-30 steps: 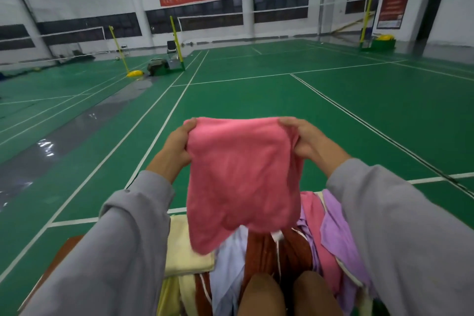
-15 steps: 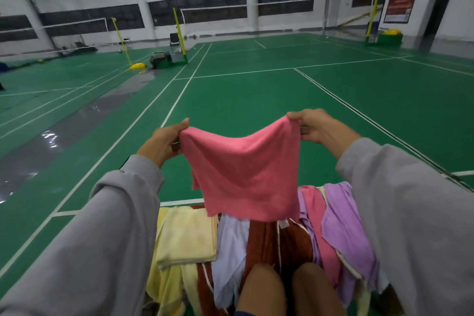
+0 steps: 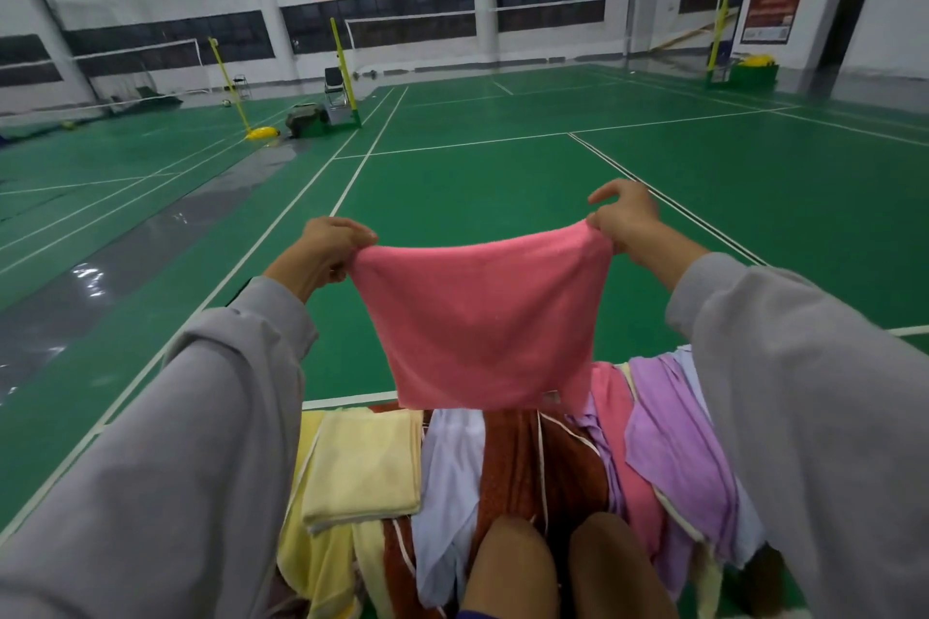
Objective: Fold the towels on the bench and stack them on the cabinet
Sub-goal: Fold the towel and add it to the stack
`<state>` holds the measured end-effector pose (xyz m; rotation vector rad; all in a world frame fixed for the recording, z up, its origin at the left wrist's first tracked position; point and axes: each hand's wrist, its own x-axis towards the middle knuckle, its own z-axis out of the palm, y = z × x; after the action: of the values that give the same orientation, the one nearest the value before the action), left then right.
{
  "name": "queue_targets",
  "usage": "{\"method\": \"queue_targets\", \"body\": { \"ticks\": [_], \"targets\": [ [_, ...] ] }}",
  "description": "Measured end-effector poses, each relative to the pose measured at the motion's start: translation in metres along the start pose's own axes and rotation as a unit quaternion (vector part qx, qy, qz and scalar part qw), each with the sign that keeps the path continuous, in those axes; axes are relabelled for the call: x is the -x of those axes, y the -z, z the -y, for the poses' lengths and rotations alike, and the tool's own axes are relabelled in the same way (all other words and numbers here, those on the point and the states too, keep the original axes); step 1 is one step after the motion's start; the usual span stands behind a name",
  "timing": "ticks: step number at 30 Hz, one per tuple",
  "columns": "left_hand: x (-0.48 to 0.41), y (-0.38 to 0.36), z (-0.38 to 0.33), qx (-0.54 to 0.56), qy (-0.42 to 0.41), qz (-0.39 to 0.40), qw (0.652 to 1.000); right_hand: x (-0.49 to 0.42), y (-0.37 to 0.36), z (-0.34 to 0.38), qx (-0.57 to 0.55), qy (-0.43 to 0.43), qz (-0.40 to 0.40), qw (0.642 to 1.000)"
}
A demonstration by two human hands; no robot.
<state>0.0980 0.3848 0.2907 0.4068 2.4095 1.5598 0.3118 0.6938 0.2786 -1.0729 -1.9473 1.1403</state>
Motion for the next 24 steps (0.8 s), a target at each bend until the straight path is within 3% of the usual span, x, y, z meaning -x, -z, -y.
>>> {"method": "queue_targets", "body": {
  "ticks": [3,5,7,9,12,13,15,17,19,24],
  "targets": [
    [-0.001,-0.005,-0.002,-0.005,-0.019,-0.012,1.0,-0.006,0.006,0.0,0.075,0.005,0.036,0.997],
    [-0.001,-0.006,0.001,-0.01,0.036,0.039,0.999,-0.011,0.007,-0.002,0.002,-0.066,0.076,0.995],
    [-0.001,-0.005,0.004,-0.001,0.11,0.129,0.985,-0.009,0.011,-0.002,-0.111,-0.16,0.141,0.971],
    [-0.002,-0.001,0.005,0.055,0.132,0.201,0.969,-0.013,0.016,-0.004,-0.185,-0.215,0.174,0.943],
    [-0.006,0.006,0.004,0.102,0.051,0.255,0.96,-0.021,0.023,-0.005,-0.241,-0.193,0.185,0.933],
    [-0.007,0.008,0.004,0.084,0.029,0.266,0.96,-0.024,0.024,-0.004,-0.255,-0.166,0.173,0.937],
    [-0.01,0.009,0.005,-0.054,-0.02,0.269,0.961,-0.028,0.03,-0.002,-0.251,-0.093,0.14,0.953],
    [-0.01,0.006,0.004,-0.188,-0.069,0.242,0.949,-0.029,0.037,-0.003,-0.18,-0.028,0.136,0.974],
    [-0.01,0.002,0.001,-0.245,-0.118,0.201,0.941,-0.025,0.041,-0.009,-0.061,0.021,0.168,0.984],
    [-0.021,-0.007,0.0,-0.427,-0.236,0.085,0.869,-0.021,0.036,-0.014,0.243,0.147,0.201,0.937]
  ]
}}
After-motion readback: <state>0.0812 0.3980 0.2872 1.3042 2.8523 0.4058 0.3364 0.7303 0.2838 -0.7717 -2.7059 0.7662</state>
